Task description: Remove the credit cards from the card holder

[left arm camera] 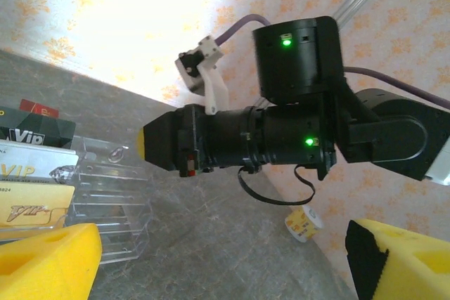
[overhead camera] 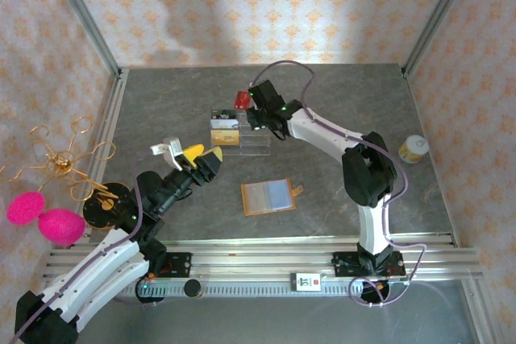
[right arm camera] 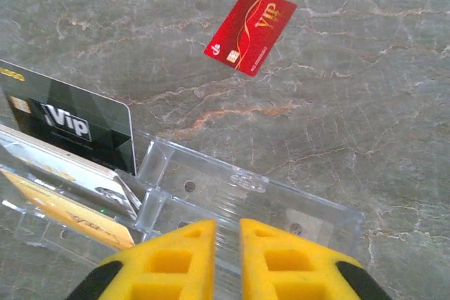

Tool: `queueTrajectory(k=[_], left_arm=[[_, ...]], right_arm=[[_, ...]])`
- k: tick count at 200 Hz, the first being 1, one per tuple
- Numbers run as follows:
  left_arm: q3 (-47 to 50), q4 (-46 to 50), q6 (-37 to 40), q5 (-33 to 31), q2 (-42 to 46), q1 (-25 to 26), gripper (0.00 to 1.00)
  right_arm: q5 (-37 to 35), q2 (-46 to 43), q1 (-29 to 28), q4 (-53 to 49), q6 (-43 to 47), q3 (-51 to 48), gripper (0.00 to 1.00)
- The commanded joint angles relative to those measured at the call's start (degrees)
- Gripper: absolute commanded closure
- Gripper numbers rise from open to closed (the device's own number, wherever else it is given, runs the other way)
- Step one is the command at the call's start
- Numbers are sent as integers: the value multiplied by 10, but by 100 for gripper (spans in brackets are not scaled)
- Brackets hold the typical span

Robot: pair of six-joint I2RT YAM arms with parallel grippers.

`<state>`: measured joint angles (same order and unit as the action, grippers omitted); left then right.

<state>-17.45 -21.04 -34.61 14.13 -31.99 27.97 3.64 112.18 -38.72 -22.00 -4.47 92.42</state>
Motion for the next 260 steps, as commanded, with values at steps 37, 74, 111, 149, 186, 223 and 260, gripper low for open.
queueTrajectory(k=[37, 74, 111, 149, 186, 223, 260], left_arm=[[15, -25, -1, -5, -1, -5, 6], [24, -31, -5, -6, 1, -5, 1], [38, -40, -13, -1, 2, -5, 1], [63, -51, -24, 26, -22, -5, 7], [80, -35, -35, 35, -54, -4, 15], [74, 10, -47, -31, -56, -5, 10], [45, 32, -68, -101, -71, -12, 13]], right_arm=[[-2, -97, -1, 63, -26, -71, 60], [11, -156, -4, 94, -46, -145, 54], [6, -213, -13, 115, -83, -231, 46], [7, -251, -59, 105, -88, -321, 46], [9, -257, -133, 98, -84, -374, 46], [-39, -261, -160, 104, -103, -380, 46], [-139, -273, -136, 94, -162, -366, 44]])
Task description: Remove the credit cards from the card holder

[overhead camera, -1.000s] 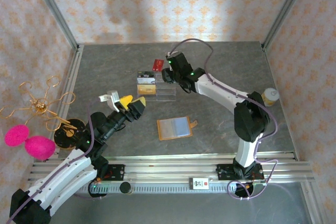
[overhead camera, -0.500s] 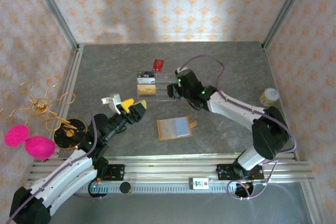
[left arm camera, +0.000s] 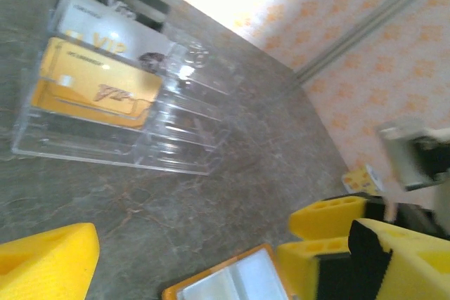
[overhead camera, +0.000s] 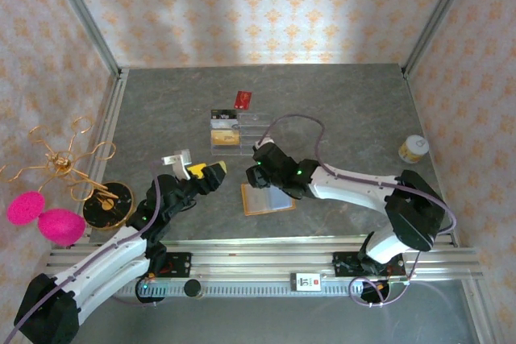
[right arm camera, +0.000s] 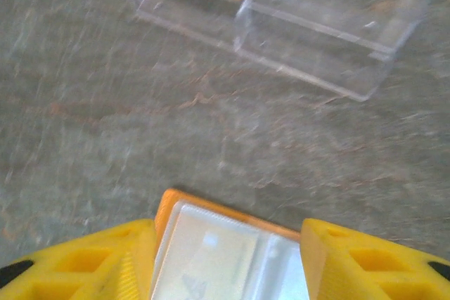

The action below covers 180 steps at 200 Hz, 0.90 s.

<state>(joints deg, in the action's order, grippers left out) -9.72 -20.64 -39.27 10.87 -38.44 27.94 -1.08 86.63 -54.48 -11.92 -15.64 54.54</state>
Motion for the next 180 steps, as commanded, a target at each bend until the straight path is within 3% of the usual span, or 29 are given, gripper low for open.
queueTrajectory(k=[1, 38, 75, 89, 100, 111, 156, 180], left_arm=[[-33, 27, -22, -68, -7, -13, 13], [-99, 35, -4, -58, -42, -39, 17], [-116, 42, 8, -39, -52, -40, 13], [-114, 44, 8, -25, -47, -41, 12], [-115, 49, 7, -15, -44, -41, 12], [-115, 56, 8, -7, -40, -40, 12], [-105, 65, 7, 2, -13, -44, 12], [-94, 56, -1, 9, -13, -45, 12]], right_arm=[[-91, -19, 23, -6, -52, 13, 44], [-31, 0, 136, 50, -27, 65, 41], [80, 173, 220, 31, 71, 254, 42], [102, 249, 236, 12, 103, 340, 46], [167, 309, 251, -1, 123, 410, 55], [240, 369, 266, -20, 125, 488, 58], [390, 630, 284, -137, 107, 861, 55], [443, 685, 287, -106, 69, 902, 55]])
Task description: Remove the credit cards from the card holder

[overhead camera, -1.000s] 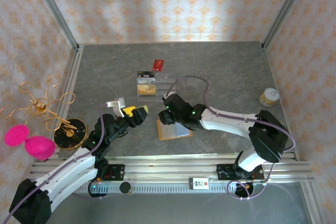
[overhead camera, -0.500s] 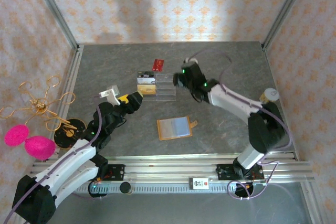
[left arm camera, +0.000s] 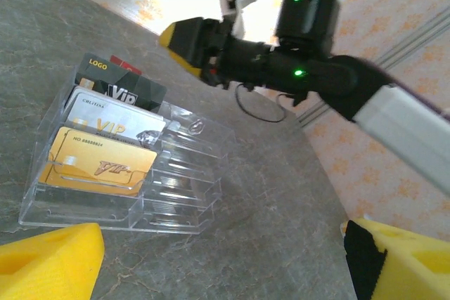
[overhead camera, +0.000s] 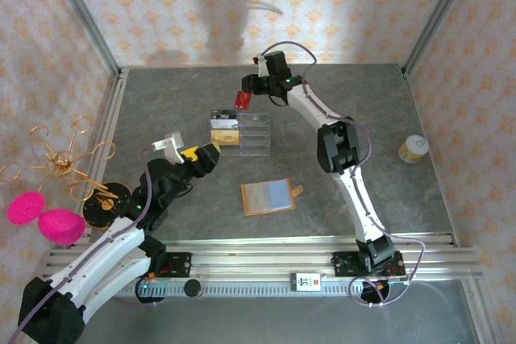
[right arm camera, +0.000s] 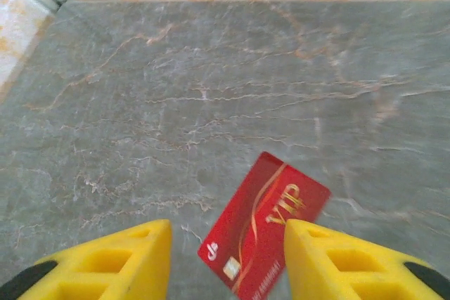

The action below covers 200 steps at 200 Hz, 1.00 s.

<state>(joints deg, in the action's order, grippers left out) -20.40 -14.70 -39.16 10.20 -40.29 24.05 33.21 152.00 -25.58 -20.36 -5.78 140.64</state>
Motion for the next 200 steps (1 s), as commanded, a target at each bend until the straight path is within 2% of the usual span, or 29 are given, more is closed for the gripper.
queueTrajectory(k=[1, 26, 72, 118, 141, 172, 200], left_arm=[[13, -4, -3, 16, 5, -6, 12], [21, -13, -5, 24, 0, -6, 12], [25, -13, -8, 24, -1, -7, 12], [31, -16, -15, 23, 2, -7, 12], [28, -9, -15, 22, 8, -7, 12], [35, -6, -16, 18, 20, -7, 12], [40, -13, -21, 23, 18, -7, 12]], right_arm=[[103, 32, -2, -18, -31, 40, 55], [161, 30, -6, 54, -52, -7, 56], [138, 54, -11, 62, -76, -1, 55], [13, 81, -6, -5, -97, 6, 55], [-68, 51, -2, -52, -100, -17, 56], [-173, -78, 2, 3, -112, -223, 56], [-239, -163, 8, 13, -121, -343, 56]])
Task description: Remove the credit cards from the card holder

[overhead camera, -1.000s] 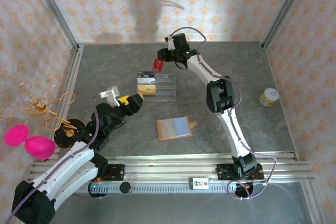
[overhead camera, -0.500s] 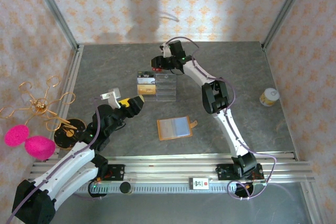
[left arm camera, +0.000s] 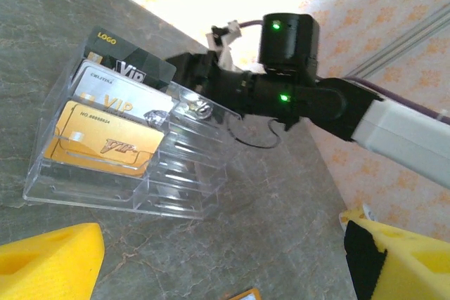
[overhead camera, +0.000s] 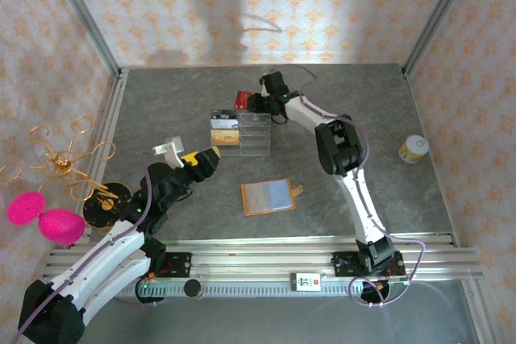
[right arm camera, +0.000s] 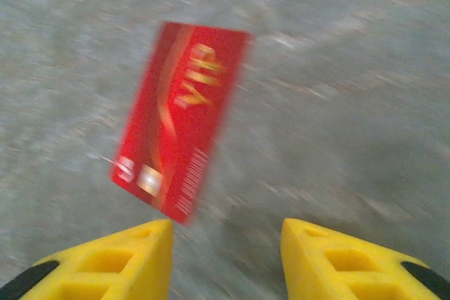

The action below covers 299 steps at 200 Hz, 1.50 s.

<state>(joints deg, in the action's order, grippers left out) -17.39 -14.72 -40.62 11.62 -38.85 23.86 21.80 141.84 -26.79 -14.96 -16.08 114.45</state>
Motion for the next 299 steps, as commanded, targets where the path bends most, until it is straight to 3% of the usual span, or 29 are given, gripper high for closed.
queueTrajectory(k=[1, 29, 64, 83, 119, 156, 195, 220, 253, 299], left_arm=[[10, -13, -6, 9, 3, -5, 12], [15, -20, -8, 17, 11, -6, 12], [22, -32, -7, 15, 19, -6, 12], [22, -41, -8, 19, 18, -6, 12], [0, -22, 12, -1, 6, -6, 12], [-30, 12, 27, -49, -16, -6, 18], [-39, 3, 32, -37, -36, -7, 17], [-32, -6, 28, -33, -32, -7, 15], [-23, -12, 29, -22, -28, -7, 11], [-6, -15, 25, -24, -15, -7, 9]], right_arm=[[-127, -64, 20, -40, -18, -87, 56], [-142, -141, 24, 7, 0, -205, 56], [-82, -158, 7, 43, 110, -193, 53], [-54, -154, -1, 84, 125, -181, 51], [-57, -140, 0, 108, 87, -145, 51], [-140, -252, -1, 212, 50, -286, 49], [-185, -369, -6, 201, 7, -394, 48], [-211, -436, -37, 181, -20, -473, 47], [-180, -514, -79, 193, -72, -574, 45], [-224, -505, -133, 185, -130, -614, 46]])
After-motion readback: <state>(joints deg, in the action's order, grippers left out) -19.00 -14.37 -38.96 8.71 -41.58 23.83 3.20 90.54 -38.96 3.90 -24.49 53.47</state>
